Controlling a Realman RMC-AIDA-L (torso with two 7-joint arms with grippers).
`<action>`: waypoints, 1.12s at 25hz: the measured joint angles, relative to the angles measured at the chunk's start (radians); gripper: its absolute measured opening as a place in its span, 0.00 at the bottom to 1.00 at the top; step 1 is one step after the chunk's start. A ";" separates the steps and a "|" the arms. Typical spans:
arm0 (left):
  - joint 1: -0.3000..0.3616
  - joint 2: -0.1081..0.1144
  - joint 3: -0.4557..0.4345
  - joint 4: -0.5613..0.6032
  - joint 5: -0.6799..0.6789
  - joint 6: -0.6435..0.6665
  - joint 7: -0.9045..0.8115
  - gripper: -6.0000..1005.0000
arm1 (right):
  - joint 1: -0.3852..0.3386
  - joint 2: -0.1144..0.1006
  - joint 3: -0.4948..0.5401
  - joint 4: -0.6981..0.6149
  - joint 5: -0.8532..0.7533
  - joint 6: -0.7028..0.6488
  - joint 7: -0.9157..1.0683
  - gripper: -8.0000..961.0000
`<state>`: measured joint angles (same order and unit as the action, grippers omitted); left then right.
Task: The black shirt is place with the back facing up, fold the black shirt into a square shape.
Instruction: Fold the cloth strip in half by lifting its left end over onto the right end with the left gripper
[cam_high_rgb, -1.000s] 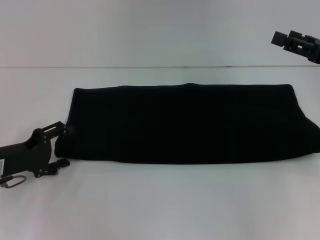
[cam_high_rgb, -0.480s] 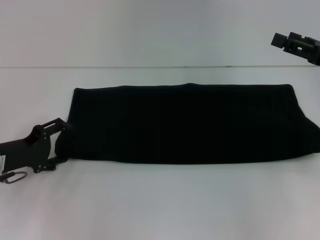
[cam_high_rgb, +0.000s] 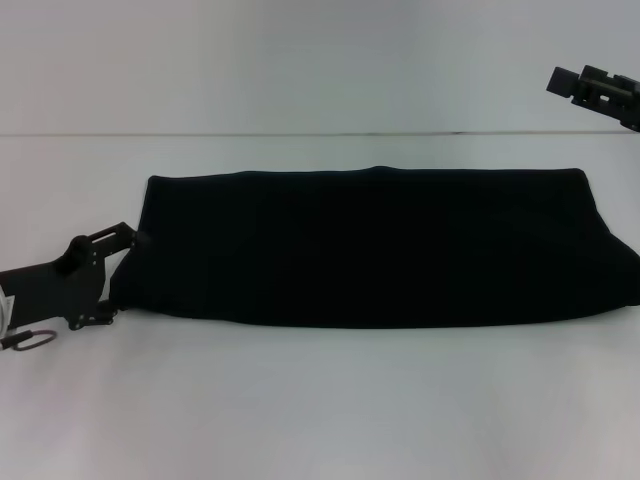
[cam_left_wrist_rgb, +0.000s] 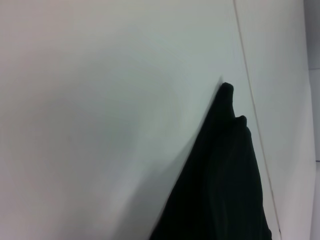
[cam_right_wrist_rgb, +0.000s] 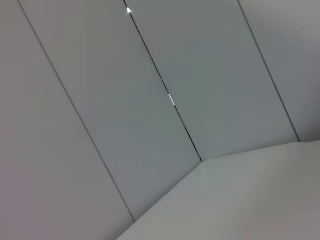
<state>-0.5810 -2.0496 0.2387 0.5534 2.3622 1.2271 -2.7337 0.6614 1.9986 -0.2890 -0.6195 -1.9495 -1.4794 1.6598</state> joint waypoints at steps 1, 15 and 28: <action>-0.001 0.001 0.000 0.001 0.000 0.000 0.009 0.94 | 0.000 0.000 0.000 0.000 0.000 0.000 0.000 0.96; -0.006 0.010 0.001 0.005 0.015 0.014 0.111 0.93 | 0.000 0.000 -0.006 0.000 0.001 -0.001 0.001 0.96; -0.007 0.013 0.032 0.007 0.046 0.002 0.154 0.74 | 0.000 0.000 -0.006 0.000 0.001 -0.001 -0.001 0.95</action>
<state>-0.5877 -2.0370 0.2706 0.5601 2.4087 1.2294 -2.5802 0.6612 1.9987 -0.2945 -0.6198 -1.9480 -1.4803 1.6588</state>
